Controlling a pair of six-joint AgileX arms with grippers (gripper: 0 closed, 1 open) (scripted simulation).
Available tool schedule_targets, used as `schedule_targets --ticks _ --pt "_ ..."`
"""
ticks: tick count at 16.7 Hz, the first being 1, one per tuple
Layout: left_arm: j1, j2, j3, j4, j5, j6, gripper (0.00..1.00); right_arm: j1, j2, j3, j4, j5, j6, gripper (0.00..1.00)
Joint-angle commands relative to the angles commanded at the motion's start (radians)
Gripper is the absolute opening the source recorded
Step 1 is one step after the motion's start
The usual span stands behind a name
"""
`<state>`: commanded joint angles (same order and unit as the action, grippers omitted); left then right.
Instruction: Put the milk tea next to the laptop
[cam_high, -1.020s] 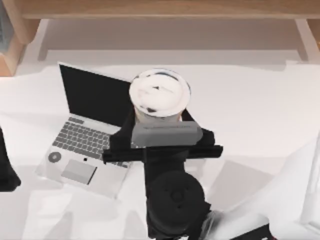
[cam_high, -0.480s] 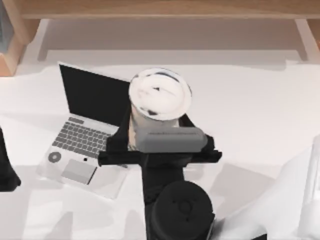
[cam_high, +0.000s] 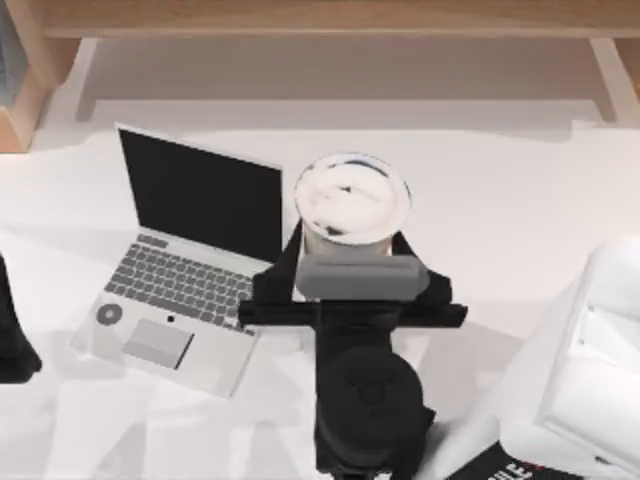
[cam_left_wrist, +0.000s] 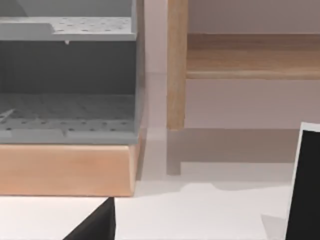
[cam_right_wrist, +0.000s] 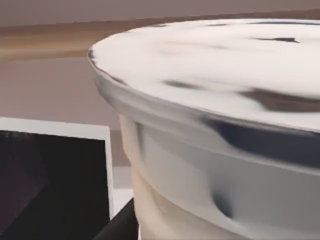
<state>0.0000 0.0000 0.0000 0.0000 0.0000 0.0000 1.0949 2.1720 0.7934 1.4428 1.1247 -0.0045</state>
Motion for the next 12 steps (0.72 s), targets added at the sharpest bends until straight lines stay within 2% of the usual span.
schedule_targets --ticks 7,12 --pt "0.0 0.0 0.0 0.0 0.0 0.0 1.0 -0.014 0.041 0.012 -0.044 -0.005 0.01 0.0" --pt "0.0 0.0 0.0 0.0 0.0 0.0 1.0 -0.014 0.041 0.012 -0.044 -0.005 0.01 0.38"
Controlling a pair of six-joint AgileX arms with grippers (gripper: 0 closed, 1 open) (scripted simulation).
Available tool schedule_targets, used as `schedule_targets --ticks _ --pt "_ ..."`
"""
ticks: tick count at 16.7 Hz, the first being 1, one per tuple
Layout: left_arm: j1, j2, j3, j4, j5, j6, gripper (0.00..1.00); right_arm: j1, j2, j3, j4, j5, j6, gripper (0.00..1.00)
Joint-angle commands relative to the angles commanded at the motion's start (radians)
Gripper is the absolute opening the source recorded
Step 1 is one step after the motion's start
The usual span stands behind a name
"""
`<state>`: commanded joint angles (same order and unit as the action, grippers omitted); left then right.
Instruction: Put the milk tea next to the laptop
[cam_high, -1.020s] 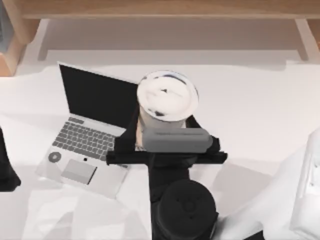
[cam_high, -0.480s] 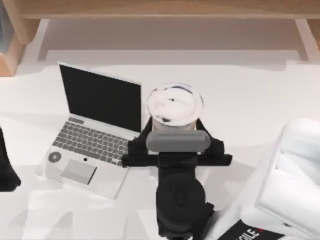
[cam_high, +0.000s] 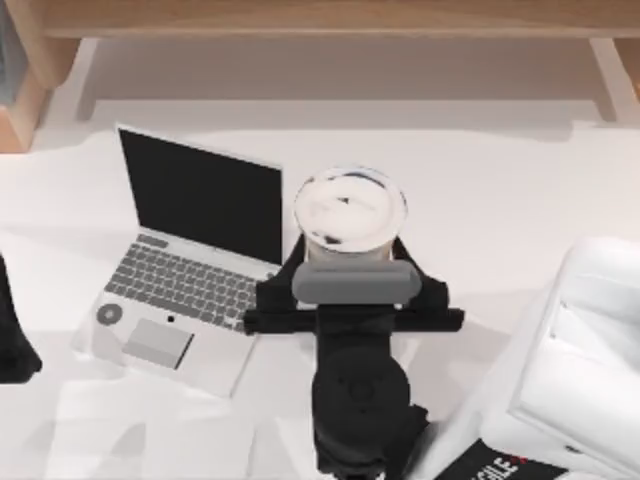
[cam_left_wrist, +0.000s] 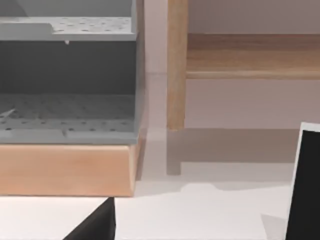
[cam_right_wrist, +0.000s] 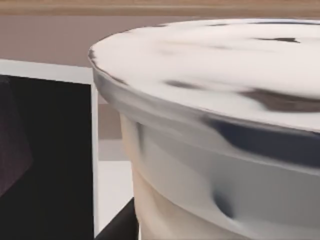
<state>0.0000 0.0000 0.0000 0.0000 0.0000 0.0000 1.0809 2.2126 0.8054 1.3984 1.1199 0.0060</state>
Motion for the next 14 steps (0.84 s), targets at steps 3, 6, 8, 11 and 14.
schedule_targets --ticks 3,6,8,11,14 --pt "0.0 0.0 0.0 0.0 0.0 0.0 1.0 0.0 0.0 0.0 0.0 0.0 0.0 0.6" --pt "0.0 0.0 0.0 0.0 0.0 0.0 1.0 0.0 0.0 0.0 0.0 0.0 0.0 0.83" --pt "0.0 0.0 0.0 0.0 0.0 0.0 1.0 0.0 0.0 0.0 0.0 0.0 0.0 0.98" --pt "0.0 0.0 0.0 0.0 0.0 0.0 1.0 0.0 0.0 0.0 0.0 0.0 0.0 1.0" --pt "0.0 0.0 0.0 0.0 0.0 0.0 1.0 0.0 0.0 0.0 0.0 0.0 0.0 1.0"
